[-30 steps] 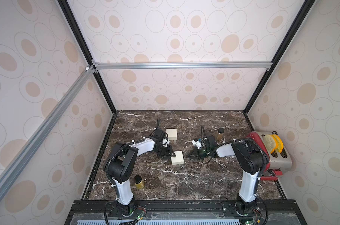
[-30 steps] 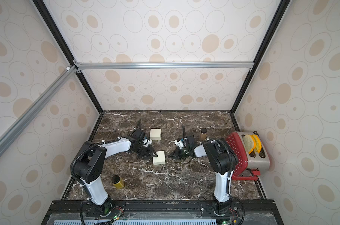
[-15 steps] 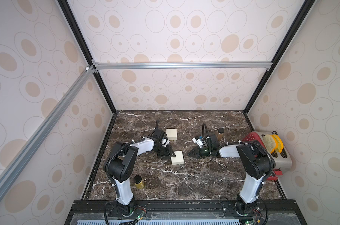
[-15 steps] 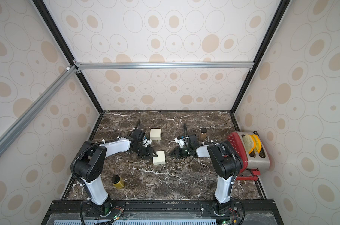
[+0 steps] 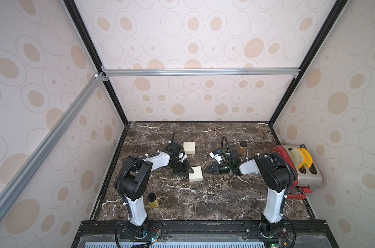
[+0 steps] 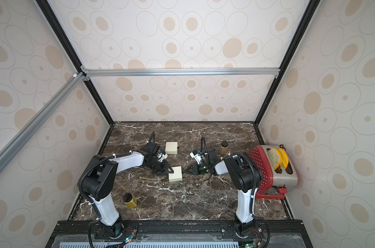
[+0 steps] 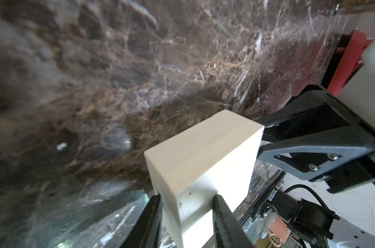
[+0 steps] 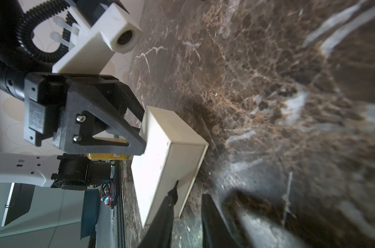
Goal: Place the earrings into the drawer-style jewelry box
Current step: Open the drawer in the jewelry box.
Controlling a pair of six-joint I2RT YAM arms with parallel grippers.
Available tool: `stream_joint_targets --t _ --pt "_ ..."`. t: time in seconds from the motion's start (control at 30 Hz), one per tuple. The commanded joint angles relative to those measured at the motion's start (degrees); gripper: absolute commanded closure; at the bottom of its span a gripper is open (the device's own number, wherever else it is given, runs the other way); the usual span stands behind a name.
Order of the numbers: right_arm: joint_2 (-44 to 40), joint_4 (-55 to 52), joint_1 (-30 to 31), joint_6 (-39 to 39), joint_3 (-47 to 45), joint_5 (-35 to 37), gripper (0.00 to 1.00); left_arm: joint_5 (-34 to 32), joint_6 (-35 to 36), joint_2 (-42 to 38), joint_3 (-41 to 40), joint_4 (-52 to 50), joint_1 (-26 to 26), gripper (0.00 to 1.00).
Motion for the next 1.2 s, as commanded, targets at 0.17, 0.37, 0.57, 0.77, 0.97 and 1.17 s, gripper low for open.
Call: stream_joint_targets --t 0.17,0.37,0.57,0.77,0.97,1.17 --pt "2.72 6.5 0.79 1.47 -0.57 -3.07 0.68 -8.05 1.83 4.48 -2.13 -4.81 0.02 0.61" --pt "4.16 7.33 1.16 2.27 -0.15 -3.76 0.73 -8.04 1.83 4.44 -2.2 -4.81 0.02 0.62" --pt "5.34 9.72 1.57 4.37 0.03 -4.52 0.74 -8.04 1.83 4.68 -2.03 -4.81 0.05 0.62" --pt "5.86 11.36 1.62 6.85 -0.07 -5.38 0.78 -8.12 1.85 4.63 -2.04 -4.81 0.06 0.62" --pt "5.83 10.43 1.59 7.31 0.23 -5.73 0.88 -8.09 1.83 4.85 -1.96 -4.81 0.04 0.62" --pt "4.74 8.88 1.49 8.52 -0.25 -4.51 1.0 -8.48 1.83 4.81 -2.46 -5.03 0.06 0.62"
